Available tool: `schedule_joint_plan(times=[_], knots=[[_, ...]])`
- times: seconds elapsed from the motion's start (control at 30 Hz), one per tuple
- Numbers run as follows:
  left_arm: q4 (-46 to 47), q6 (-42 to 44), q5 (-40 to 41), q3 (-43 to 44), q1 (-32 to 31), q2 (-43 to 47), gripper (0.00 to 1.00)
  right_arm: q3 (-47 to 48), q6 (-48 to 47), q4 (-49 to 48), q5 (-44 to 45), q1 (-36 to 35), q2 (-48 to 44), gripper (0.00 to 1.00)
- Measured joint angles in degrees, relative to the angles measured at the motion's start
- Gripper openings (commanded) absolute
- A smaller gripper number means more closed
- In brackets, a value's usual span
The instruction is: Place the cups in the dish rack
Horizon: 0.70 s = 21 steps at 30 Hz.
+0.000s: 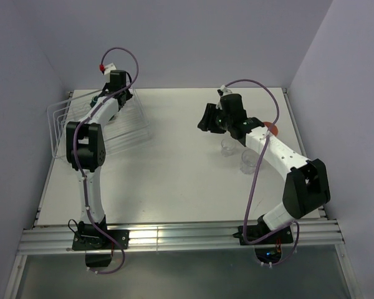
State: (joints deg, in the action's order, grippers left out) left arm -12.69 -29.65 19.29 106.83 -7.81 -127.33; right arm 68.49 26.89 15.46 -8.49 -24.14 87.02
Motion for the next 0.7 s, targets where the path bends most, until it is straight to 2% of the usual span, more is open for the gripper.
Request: schedule_joint_plan(times=[0.7], knots=[[4.1,-1.7,-0.3,-9.7,-1.3,3.9,0.31,-1.7,0.0,-0.5,-0.2,-0.1,-0.7,0.54]])
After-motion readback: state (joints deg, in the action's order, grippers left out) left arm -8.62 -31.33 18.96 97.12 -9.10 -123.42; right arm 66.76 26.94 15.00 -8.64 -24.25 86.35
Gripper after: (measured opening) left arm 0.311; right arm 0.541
